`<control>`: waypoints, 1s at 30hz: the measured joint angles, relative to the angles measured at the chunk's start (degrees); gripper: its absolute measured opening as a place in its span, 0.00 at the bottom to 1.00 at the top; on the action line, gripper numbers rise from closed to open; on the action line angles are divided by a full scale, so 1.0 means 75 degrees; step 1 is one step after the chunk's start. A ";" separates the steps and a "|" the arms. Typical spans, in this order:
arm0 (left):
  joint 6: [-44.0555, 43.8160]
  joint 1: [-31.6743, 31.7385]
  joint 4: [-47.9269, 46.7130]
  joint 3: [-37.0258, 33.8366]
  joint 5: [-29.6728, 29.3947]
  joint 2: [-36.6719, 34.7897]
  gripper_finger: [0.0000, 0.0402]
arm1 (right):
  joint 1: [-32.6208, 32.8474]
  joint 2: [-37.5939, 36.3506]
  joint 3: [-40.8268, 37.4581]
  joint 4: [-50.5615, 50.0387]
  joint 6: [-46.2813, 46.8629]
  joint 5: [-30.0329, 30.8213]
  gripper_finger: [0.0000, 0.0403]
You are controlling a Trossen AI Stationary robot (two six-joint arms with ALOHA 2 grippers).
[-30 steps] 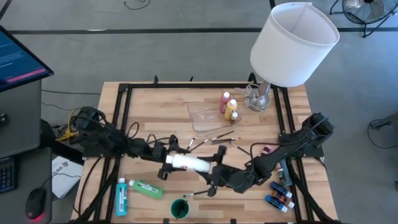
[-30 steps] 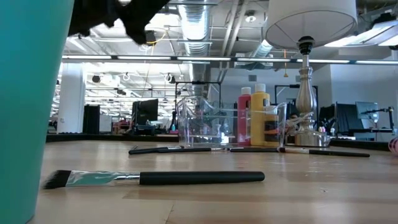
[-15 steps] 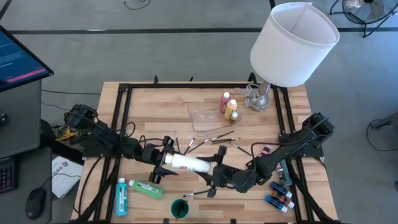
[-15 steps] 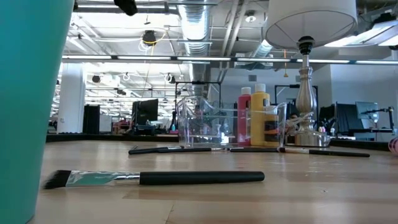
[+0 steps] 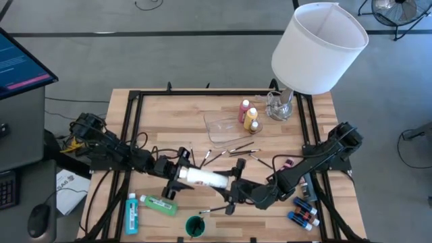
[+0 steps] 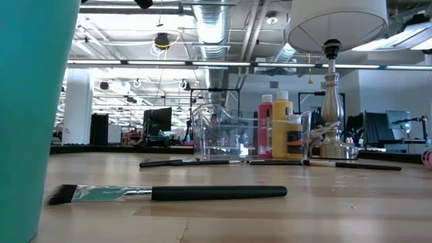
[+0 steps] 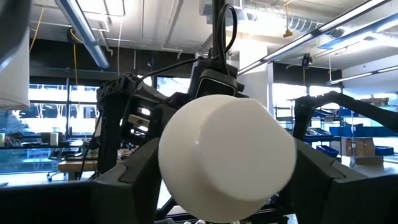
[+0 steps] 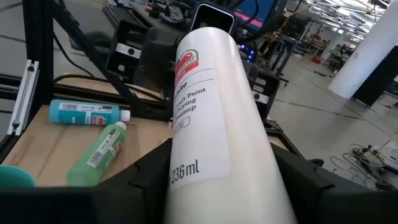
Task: Pick & Place Paint Supplies
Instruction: Put the big white paint bottle into the transparent bin
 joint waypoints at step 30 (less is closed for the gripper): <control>-0.0193 0.0584 -0.4296 0.0379 -0.2304 -0.1911 0.32 | 0.0868 -0.0291 0.0009 -0.0316 -0.0547 0.2546 0.93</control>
